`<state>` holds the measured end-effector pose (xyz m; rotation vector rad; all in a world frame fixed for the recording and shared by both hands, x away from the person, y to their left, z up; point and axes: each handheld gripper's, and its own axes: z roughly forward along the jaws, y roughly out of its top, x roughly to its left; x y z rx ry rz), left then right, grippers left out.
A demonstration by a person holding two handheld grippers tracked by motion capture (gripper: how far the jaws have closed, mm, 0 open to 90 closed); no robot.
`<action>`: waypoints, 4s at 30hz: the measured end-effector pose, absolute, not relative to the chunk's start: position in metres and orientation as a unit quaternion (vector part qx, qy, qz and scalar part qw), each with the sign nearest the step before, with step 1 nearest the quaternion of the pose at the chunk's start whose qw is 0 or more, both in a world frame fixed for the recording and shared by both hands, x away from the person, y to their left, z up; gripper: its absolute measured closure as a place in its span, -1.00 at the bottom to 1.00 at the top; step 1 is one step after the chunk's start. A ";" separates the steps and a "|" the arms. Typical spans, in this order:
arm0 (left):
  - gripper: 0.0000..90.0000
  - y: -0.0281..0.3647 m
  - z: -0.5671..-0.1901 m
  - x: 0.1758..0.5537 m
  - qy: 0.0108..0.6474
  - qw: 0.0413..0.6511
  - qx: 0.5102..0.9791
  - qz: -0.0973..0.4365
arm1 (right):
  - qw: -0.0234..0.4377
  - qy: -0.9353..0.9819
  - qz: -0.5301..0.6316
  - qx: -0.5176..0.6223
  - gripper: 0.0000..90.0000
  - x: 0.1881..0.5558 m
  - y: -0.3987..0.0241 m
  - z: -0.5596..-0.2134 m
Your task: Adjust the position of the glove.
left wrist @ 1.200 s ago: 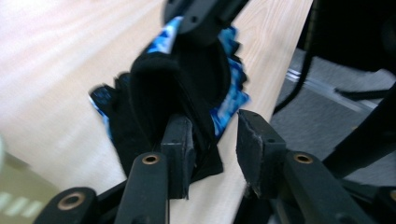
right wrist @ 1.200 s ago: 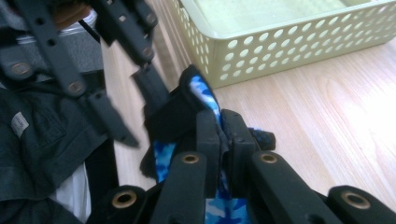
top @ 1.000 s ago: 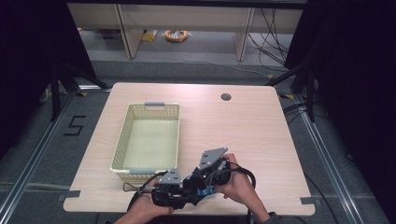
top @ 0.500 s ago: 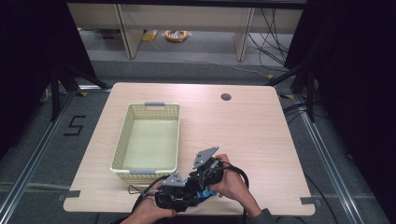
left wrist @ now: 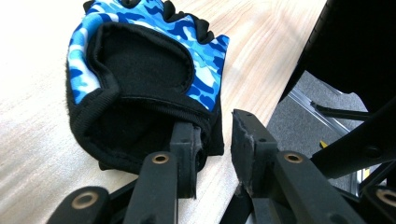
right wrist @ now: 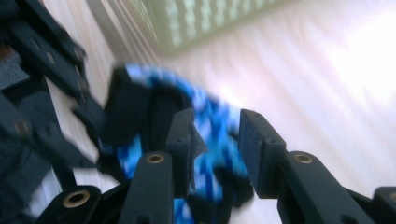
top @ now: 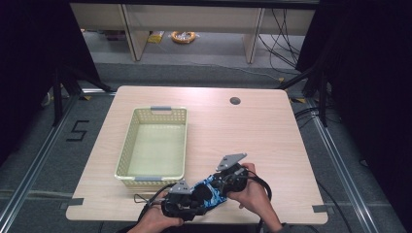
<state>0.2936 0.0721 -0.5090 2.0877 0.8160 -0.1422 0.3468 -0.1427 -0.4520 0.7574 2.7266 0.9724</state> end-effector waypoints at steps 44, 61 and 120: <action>0.15 0.119 -0.506 0.287 0.390 0.446 0.805 -0.039 | 0.051 0.894 0.315 0.314 0.99 0.338 -0.158 -0.494; 0.50 0.091 -0.510 0.281 0.350 0.428 0.833 -0.018 | 0.038 0.878 0.359 0.316 0.99 0.337 -0.158 -0.483; 0.16 0.104 -0.518 0.292 0.442 0.441 0.778 -0.072 | 0.035 0.864 0.317 0.391 0.33 0.339 -0.163 -0.498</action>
